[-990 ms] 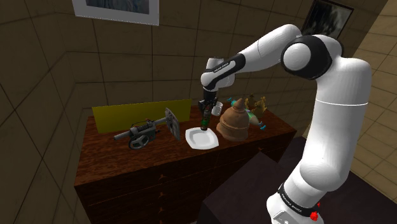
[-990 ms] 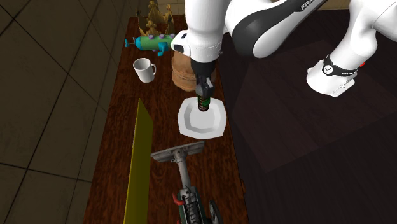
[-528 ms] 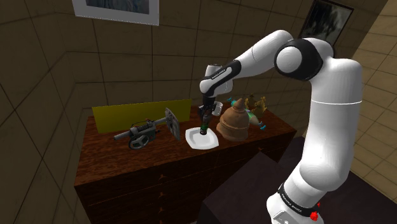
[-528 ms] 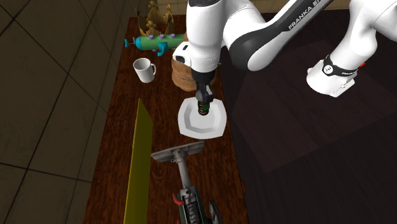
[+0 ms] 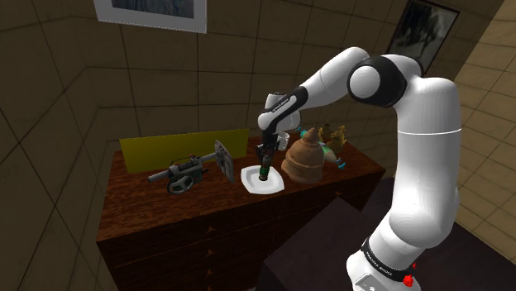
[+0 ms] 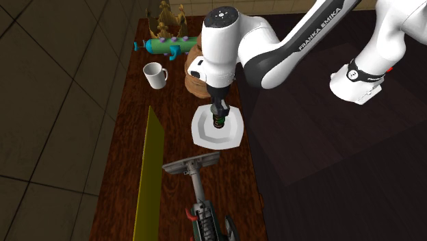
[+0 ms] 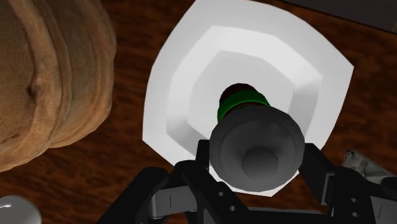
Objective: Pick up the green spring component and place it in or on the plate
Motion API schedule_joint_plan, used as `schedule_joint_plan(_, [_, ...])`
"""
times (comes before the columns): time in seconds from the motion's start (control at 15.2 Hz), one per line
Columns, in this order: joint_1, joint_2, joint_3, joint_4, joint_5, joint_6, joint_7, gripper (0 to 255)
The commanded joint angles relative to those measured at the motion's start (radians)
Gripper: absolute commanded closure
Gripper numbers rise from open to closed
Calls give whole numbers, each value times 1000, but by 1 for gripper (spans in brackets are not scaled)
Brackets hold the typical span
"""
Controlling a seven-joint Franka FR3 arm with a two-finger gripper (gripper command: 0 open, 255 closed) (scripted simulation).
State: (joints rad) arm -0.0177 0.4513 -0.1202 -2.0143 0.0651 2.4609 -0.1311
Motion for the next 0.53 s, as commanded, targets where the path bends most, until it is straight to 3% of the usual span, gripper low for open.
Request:
schedule_joint_plan(0.0, [0,5,1,3,1,4,0,255])
schedule_joint_plan(0.33, [0,5,1,3,1,4,0,255])
schedule_joint_plan(0.4, [0,5,1,3,1,4,0,0])
schedule_joint_plan(0.46, [0,6,1,3,1,4,0,0])
